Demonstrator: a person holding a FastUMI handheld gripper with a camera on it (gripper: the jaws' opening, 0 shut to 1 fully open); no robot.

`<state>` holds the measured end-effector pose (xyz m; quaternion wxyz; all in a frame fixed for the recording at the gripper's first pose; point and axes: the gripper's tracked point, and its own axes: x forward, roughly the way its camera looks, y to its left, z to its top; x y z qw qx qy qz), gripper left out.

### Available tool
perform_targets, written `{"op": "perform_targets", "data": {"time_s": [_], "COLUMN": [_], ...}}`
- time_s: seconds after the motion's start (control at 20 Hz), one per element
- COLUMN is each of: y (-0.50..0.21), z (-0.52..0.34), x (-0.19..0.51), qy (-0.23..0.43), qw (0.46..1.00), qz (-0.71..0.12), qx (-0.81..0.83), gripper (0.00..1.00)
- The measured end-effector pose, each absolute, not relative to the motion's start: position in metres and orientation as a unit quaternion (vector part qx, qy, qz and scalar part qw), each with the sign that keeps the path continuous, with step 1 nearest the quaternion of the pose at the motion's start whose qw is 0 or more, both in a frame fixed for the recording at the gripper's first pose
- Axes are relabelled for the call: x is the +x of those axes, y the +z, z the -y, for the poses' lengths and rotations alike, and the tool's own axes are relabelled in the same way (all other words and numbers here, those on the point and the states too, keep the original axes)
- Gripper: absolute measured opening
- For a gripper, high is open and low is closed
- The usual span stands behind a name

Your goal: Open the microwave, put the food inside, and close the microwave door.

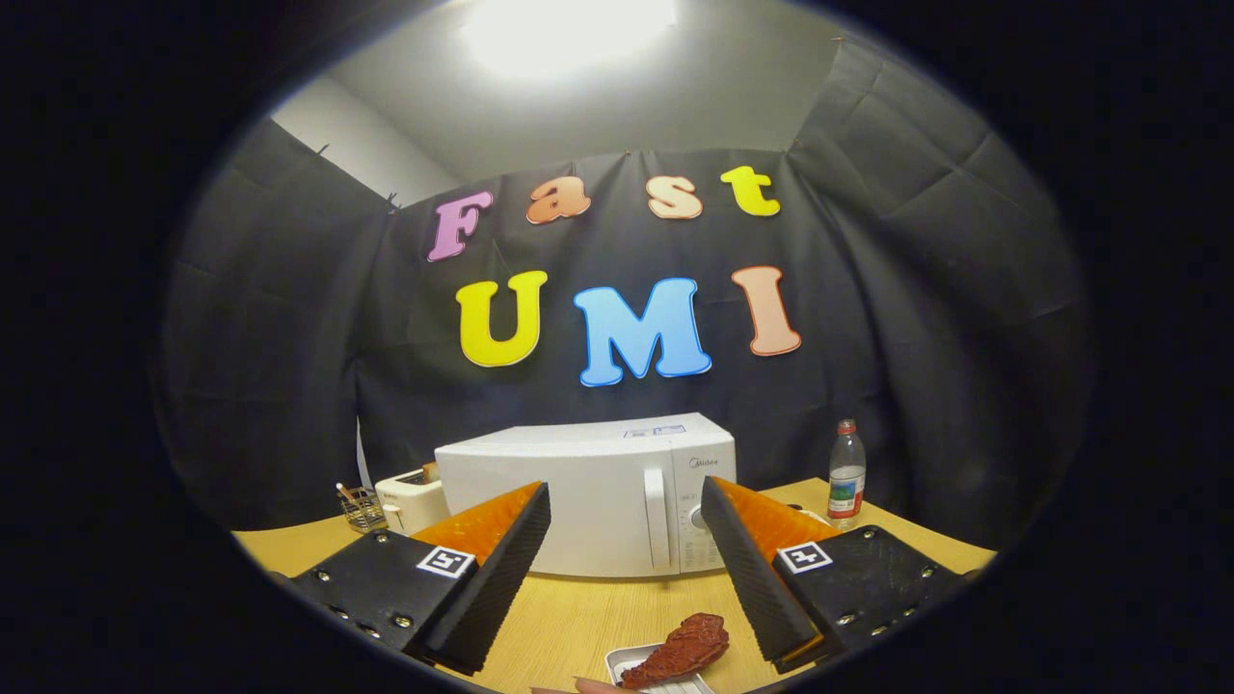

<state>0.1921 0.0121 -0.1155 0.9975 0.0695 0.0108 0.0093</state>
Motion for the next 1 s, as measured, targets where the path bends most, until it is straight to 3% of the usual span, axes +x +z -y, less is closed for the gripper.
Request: {"op": "perform_targets", "data": {"time_s": [0.75,0.85,1.0], "y": [-0.207,-0.222,-0.233], "z": [0.003,0.007,0.010], "x": [0.338,0.348,0.359], "qy": [-0.052,-0.058,-0.063], "qw": [0.995,0.994,0.992], "qz": [-0.079,-0.094,-0.105], "qx": [0.020,0.016,0.044], "gripper": [0.99,0.88,0.88]}}
